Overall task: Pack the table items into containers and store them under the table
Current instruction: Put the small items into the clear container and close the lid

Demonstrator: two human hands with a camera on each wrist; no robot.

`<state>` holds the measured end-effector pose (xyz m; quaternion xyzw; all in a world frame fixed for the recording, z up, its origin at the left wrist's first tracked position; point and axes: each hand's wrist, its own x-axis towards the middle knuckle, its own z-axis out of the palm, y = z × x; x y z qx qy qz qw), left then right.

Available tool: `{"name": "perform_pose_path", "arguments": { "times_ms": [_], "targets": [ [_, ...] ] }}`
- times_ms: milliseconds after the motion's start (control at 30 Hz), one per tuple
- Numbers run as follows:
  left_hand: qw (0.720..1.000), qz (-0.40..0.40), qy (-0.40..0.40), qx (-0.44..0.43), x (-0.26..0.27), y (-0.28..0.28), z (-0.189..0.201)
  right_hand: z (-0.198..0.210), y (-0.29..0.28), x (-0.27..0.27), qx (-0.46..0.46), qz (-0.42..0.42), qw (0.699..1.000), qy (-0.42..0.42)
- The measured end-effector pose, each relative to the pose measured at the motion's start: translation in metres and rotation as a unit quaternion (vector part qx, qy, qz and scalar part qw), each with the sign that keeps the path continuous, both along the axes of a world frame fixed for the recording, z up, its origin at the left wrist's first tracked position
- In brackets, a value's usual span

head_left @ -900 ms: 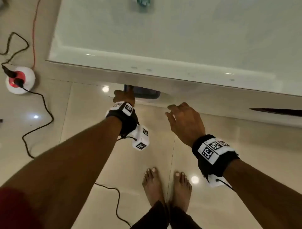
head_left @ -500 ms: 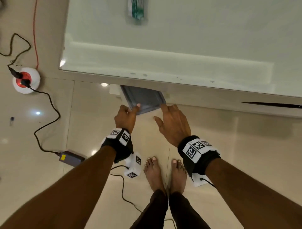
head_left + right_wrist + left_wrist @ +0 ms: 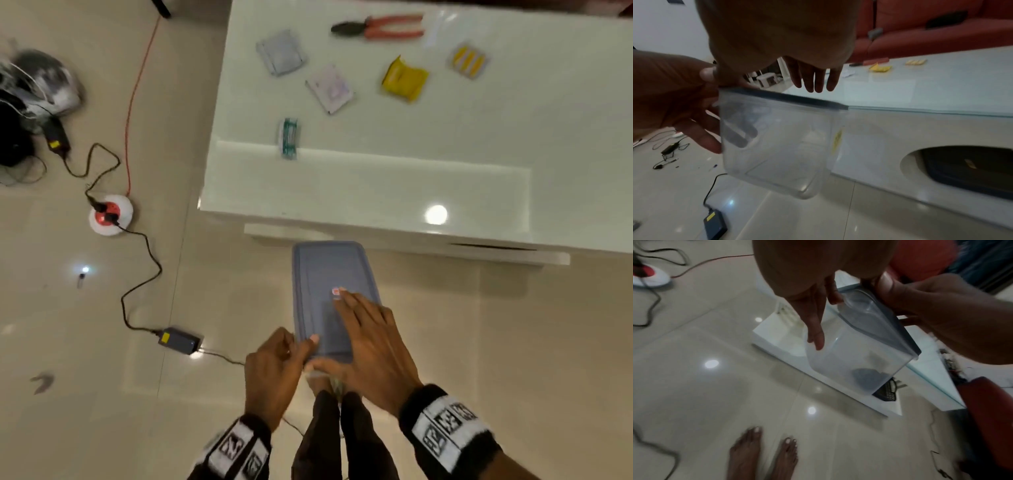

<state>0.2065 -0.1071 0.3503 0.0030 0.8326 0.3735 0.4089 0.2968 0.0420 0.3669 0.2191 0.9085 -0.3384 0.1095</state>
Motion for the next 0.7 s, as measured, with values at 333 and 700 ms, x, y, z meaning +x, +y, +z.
{"name": "perform_pose_path", "arguments": {
  "times_ms": [333,700],
  "targets": [
    [0.977,0.005,-0.033,0.210,-0.014,0.207,0.032,0.020,0.165,0.010,0.196,-0.116,0.970,0.084],
    [0.992,0.013,-0.083,0.098,-0.005,0.353,-0.036,-0.046,0.266,0.001,0.169,-0.185,0.967,-0.050]
  ]
}}
